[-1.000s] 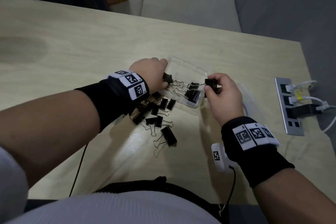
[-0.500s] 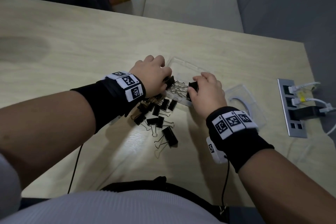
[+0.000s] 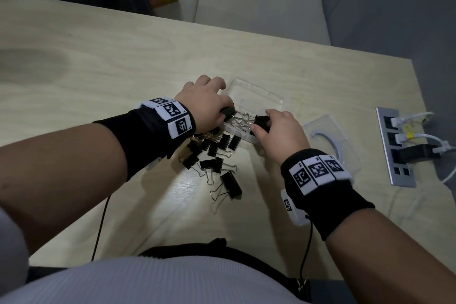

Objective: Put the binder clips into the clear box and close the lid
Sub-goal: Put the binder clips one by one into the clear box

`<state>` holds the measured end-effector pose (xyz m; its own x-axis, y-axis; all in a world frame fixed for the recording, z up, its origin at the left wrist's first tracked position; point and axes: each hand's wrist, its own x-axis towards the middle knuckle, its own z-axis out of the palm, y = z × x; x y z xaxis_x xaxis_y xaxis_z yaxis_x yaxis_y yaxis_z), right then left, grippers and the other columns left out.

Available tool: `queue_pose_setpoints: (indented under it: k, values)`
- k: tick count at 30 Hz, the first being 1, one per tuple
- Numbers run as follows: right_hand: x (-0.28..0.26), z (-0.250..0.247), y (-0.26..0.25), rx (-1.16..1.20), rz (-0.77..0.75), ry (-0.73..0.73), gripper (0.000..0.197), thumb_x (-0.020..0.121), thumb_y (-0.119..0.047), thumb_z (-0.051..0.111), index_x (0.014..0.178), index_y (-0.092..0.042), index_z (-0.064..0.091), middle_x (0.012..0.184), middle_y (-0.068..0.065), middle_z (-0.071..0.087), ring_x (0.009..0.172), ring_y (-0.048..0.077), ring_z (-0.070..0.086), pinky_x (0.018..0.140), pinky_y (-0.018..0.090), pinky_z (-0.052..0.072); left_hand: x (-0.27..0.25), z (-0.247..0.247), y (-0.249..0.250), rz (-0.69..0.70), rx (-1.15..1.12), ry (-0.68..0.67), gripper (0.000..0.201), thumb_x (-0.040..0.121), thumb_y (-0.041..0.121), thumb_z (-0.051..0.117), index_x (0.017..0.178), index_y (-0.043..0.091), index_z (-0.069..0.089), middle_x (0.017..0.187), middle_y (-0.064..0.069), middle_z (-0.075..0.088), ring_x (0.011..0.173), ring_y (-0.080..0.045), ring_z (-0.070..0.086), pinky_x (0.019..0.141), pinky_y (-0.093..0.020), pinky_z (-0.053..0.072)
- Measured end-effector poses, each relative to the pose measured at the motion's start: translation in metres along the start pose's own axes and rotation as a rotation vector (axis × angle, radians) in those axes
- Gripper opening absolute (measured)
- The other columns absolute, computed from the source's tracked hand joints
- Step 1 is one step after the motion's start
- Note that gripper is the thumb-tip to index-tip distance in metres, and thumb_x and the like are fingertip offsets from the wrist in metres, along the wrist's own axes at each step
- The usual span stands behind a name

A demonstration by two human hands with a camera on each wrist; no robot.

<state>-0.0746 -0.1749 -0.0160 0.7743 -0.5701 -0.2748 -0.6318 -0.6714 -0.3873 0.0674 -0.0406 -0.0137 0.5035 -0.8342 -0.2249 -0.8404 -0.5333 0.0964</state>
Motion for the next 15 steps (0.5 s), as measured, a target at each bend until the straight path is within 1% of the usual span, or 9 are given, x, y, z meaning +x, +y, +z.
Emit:
queue_pose_setpoints:
  k: [2, 3, 5, 7, 9, 10, 12, 14, 15]
  values:
    - [-0.006, 0.0, 0.002, 0.063, -0.005, 0.057, 0.051, 0.089, -0.042, 0.057, 0.132, -0.019, 0.045, 0.127, 0.008, 0.047, 0.107, 0.025, 0.056, 0.088, 0.039, 0.049, -0.004, -0.001, -0.002, -0.012, -0.035, 0.028, 0.037, 0.088, 0.037, 0.055, 0.124, 0.03, 0.057, 0.138, -0.005, 0.041, 0.124, -0.031, 0.039, 0.094, -0.046, 0.042]
    - [-0.011, -0.001, 0.003, 0.082, -0.026, 0.095, 0.047, 0.089, -0.04, 0.057, 0.13, -0.019, 0.045, 0.126, 0.006, 0.046, 0.104, 0.023, 0.057, 0.084, 0.038, 0.05, -0.006, -0.001, -0.004, -0.02, -0.066, 0.051, 0.036, 0.087, 0.036, 0.055, 0.122, 0.027, 0.057, 0.133, -0.006, 0.045, 0.119, -0.031, 0.042, 0.092, -0.046, 0.043]
    - [-0.022, 0.0, 0.005, 0.104, -0.128, 0.148, 0.035, 0.089, -0.033, 0.056, 0.121, -0.019, 0.051, 0.116, 0.003, 0.048, 0.091, 0.018, 0.055, 0.075, 0.031, 0.047, -0.013, -0.001, -0.008, -0.02, -0.122, 0.104, 0.03, 0.087, 0.032, 0.055, 0.115, 0.022, 0.059, 0.12, -0.007, 0.052, 0.109, -0.032, 0.048, 0.086, -0.044, 0.047]
    - [-0.036, 0.002, 0.006, 0.07, -0.277, 0.103, 0.021, 0.09, -0.028, 0.055, 0.109, -0.019, 0.056, 0.101, -0.003, 0.049, 0.082, 0.012, 0.052, 0.069, 0.026, 0.042, -0.022, -0.002, -0.012, -0.004, -0.143, 0.097, 0.022, 0.087, 0.03, 0.053, 0.105, 0.02, 0.061, 0.106, -0.006, 0.058, 0.098, -0.031, 0.055, 0.079, -0.042, 0.05]
    - [-0.049, 0.011, 0.006, -0.025, -0.408, -0.026, 0.014, 0.09, -0.029, 0.053, 0.1, -0.02, 0.058, 0.094, -0.006, 0.051, 0.08, 0.013, 0.053, 0.068, 0.027, 0.044, -0.031, -0.001, -0.018, 0.01, -0.157, 0.005, 0.018, 0.086, 0.029, 0.052, 0.099, 0.021, 0.061, 0.095, 0.0, 0.059, 0.09, -0.027, 0.059, 0.073, -0.038, 0.051]
    - [-0.055, 0.016, 0.006, -0.074, -0.453, -0.105, 0.017, 0.09, -0.033, 0.054, 0.101, -0.022, 0.058, 0.096, -0.005, 0.053, 0.082, 0.014, 0.054, 0.07, 0.03, 0.046, -0.037, 0.001, -0.021, 0.027, -0.165, -0.05, 0.017, 0.084, 0.029, 0.052, 0.097, 0.022, 0.061, 0.092, 0.002, 0.057, 0.087, -0.025, 0.06, 0.071, -0.035, 0.05]
    - [-0.065, 0.027, 0.008, -0.157, -0.5, -0.277, 0.036, 0.084, -0.044, 0.059, 0.116, -0.027, 0.052, 0.107, -0.005, 0.052, 0.09, 0.016, 0.056, 0.076, 0.033, 0.049, -0.049, 0.006, -0.025, 0.09, -0.164, -0.137, 0.017, 0.081, 0.03, 0.055, 0.096, 0.025, 0.06, 0.092, 0.005, 0.056, 0.087, -0.022, 0.06, 0.072, -0.034, 0.051]
    - [-0.07, 0.036, 0.011, -0.213, -0.496, -0.403, 0.057, 0.077, -0.048, 0.065, 0.127, -0.035, 0.041, 0.115, -0.005, 0.047, 0.093, 0.017, 0.054, 0.079, 0.034, 0.05, -0.06, 0.013, -0.025, 0.16, -0.132, -0.21, 0.028, 0.077, 0.036, 0.058, 0.104, 0.029, 0.06, 0.099, 0.006, 0.057, 0.093, -0.02, 0.059, 0.076, -0.035, 0.052]
    - [-0.072, 0.039, 0.012, -0.227, -0.485, -0.423, 0.061, 0.076, -0.047, 0.067, 0.128, -0.036, 0.039, 0.115, -0.004, 0.045, 0.094, 0.018, 0.053, 0.078, 0.035, 0.05, -0.063, 0.016, -0.023, 0.191, -0.111, -0.239, 0.036, 0.075, 0.042, 0.06, 0.11, 0.031, 0.058, 0.105, 0.006, 0.057, 0.098, -0.019, 0.057, 0.079, -0.036, 0.052]
